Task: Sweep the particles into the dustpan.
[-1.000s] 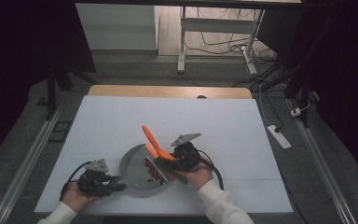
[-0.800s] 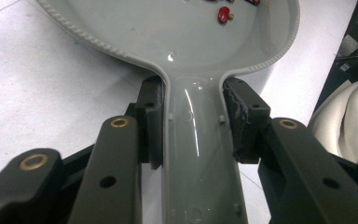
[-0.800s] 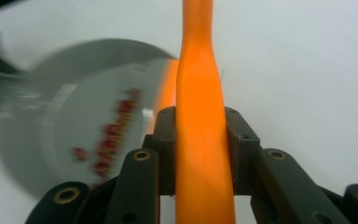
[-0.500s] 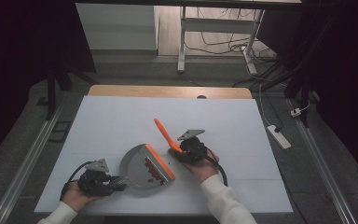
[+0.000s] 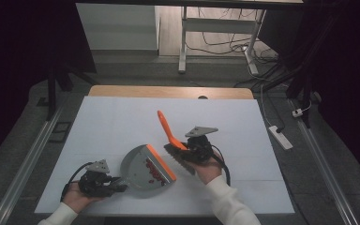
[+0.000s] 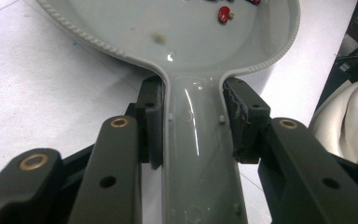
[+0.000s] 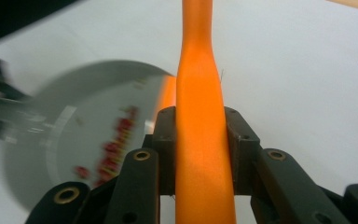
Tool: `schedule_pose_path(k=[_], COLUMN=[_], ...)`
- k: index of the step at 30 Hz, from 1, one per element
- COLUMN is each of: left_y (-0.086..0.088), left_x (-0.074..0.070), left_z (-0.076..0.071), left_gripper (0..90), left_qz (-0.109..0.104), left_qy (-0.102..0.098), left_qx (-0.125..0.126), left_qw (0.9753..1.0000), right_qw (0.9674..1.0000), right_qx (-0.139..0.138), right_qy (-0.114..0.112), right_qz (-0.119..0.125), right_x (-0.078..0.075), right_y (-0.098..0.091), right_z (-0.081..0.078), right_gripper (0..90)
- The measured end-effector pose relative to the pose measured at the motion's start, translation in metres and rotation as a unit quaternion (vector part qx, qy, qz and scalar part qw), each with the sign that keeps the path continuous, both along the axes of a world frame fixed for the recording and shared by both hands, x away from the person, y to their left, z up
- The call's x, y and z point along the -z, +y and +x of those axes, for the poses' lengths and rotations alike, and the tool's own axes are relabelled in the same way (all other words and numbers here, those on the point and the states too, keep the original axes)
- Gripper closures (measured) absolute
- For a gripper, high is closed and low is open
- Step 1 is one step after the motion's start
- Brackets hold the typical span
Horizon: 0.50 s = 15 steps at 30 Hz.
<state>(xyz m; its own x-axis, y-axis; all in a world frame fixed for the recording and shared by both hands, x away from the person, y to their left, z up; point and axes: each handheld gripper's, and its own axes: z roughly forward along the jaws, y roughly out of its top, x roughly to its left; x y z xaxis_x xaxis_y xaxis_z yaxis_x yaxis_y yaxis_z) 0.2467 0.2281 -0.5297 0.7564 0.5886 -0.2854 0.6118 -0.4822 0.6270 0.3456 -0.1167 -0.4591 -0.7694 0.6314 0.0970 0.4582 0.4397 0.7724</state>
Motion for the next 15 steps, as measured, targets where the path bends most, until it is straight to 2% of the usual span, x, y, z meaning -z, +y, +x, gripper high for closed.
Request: schedule_pose_path(k=[6, 8, 12, 15], left_y=[0.001, 0.002, 0.003, 0.003], left_x=[0.001, 0.000, -0.001, -0.002], left_z=[-0.001, -0.001, -0.003, -0.005], left_gripper=[61.5, 61.5, 61.5, 61.5], left_qz=[-0.009, -0.009, -0.023, -0.023], left_qy=[-0.006, -0.013, -0.019, -0.025], left_qx=[-0.002, -0.006, -0.021, -0.032], left_qw=[0.9999, 0.9999, 0.9994, 0.9989], right_qw=[0.9996, 0.9997, 0.9998, 0.9998], right_qx=[0.024, 0.025, 0.019, 0.010], right_qy=[0.007, 0.007, -0.003, -0.010], right_qz=[-0.011, -0.005, 0.010, 0.016], right_x=[0.010, 0.011, 0.008, 0.005], right_y=[-0.023, -0.032, -0.047, -0.057], right_z=[0.004, 0.003, -0.002, -0.008], right_gripper=[70.3, 70.2, 70.2, 70.2])
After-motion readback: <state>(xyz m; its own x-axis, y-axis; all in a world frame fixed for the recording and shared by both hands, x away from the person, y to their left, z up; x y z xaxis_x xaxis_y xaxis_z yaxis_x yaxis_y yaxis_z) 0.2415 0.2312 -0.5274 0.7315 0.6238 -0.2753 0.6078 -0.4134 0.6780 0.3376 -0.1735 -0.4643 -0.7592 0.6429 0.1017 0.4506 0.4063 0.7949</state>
